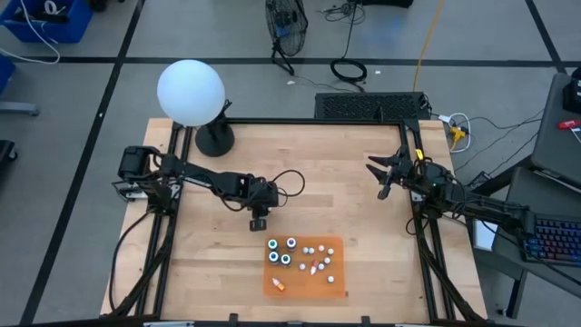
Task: Pick & Place food coloring
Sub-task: Put the small orange food coloring bottle into the orange container
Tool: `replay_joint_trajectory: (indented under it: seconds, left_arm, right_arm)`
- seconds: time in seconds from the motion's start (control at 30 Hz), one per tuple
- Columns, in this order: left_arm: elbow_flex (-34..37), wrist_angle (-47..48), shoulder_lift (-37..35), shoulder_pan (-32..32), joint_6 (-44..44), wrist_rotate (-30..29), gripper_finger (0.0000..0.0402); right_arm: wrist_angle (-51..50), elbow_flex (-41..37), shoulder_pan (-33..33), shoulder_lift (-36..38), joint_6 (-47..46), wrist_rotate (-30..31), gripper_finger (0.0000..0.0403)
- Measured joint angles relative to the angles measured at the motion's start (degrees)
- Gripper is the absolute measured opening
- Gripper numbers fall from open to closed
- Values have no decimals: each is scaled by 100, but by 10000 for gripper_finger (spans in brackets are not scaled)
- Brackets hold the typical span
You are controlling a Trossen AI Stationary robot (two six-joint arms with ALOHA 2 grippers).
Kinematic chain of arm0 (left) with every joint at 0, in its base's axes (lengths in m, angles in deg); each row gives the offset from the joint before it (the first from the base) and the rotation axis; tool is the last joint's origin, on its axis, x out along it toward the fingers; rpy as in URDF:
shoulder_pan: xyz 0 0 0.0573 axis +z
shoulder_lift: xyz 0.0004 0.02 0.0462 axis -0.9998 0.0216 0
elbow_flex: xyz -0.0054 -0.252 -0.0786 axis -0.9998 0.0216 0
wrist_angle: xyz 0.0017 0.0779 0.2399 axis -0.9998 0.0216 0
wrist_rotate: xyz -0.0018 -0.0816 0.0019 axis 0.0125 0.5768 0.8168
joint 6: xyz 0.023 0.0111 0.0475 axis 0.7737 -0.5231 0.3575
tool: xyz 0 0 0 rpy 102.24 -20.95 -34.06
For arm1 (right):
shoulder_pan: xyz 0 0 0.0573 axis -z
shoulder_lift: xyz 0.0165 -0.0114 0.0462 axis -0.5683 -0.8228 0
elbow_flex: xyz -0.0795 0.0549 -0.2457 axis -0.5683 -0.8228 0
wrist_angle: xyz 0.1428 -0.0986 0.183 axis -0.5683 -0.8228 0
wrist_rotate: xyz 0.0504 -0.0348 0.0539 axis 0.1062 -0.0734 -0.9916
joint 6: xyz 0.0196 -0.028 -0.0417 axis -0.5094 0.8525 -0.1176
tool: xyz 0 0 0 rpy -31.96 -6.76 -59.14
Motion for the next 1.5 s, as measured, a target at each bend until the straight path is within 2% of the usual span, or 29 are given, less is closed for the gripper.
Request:
replay_joint_trajectory:
  seconds: [0.67,1.03,1.17,1.23,1.33,1.5]
  left_arm:
    - [-60,77,-145,-2,-79,92,53]
    - [-220,365,-904,-263,-59,-87,52]
    - [-253,499,-1293,-479,-322,-245,50]
    - [-492,661,-1319,-628,-542,-284,50]
    - [-1065,1450,-1237,-976,-732,-578,50]
    - [-2288,2186,-733,-1622,-689,-918,49]
  right_arm:
    - [0,1,-1,0,-2,-2,110]
    - [12,2,2,-39,0,3,110]
    - [4,0,1,-76,0,4,110]
    - [13,2,2,-90,0,1,110]
    - [-4,2,1,-109,0,1,110]
    - [-1,2,2,-107,0,1,110]
